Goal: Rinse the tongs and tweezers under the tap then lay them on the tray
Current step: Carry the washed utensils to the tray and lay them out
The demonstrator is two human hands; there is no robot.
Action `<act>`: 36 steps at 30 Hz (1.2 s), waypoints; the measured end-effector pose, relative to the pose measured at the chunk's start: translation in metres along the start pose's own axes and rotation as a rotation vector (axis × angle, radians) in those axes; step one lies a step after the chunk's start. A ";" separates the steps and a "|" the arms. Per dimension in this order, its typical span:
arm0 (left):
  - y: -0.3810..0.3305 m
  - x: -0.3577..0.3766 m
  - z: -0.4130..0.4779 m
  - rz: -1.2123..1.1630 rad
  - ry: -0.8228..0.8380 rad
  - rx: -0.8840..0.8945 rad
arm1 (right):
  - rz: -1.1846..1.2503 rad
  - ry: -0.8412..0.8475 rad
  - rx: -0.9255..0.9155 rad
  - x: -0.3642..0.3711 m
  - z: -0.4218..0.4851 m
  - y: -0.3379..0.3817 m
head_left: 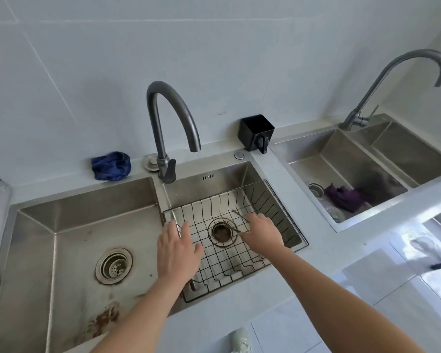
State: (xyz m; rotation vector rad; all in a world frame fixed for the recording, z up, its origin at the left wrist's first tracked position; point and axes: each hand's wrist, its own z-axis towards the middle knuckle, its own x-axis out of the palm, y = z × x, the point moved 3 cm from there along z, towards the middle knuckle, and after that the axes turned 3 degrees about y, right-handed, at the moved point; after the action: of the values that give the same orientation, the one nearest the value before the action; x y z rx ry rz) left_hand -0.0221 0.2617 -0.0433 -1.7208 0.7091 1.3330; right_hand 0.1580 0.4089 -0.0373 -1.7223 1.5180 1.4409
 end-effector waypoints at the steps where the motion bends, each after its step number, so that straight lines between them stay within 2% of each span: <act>1: -0.003 0.007 0.003 -0.010 0.017 -0.021 | -0.025 0.014 -0.010 0.000 0.010 -0.004; 6: -0.018 0.040 0.004 0.003 0.013 -0.128 | -0.144 0.113 -0.041 0.004 0.055 -0.028; 13: -0.019 0.056 0.006 0.141 -0.013 -0.159 | -0.269 0.246 -0.094 0.029 0.078 -0.046; 16: -0.018 0.060 0.007 0.158 -0.016 -0.170 | -0.318 0.226 -0.162 0.036 0.080 -0.047; 24: -0.019 0.056 0.005 0.193 -0.015 -0.172 | -0.257 0.178 -0.221 0.026 0.078 -0.050; 30: -0.024 0.043 0.002 0.094 -0.017 -0.190 | -0.177 0.097 -0.283 0.008 0.065 -0.040; 36: -0.011 0.009 -0.024 0.042 -0.109 -0.292 | -0.122 0.049 -0.428 -0.010 0.049 -0.002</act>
State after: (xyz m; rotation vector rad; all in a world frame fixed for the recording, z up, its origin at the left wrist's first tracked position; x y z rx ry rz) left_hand 0.0014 0.2471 -0.0467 -1.8503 0.5103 1.6099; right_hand 0.1412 0.4552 -0.0469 -2.0649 1.1583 1.7621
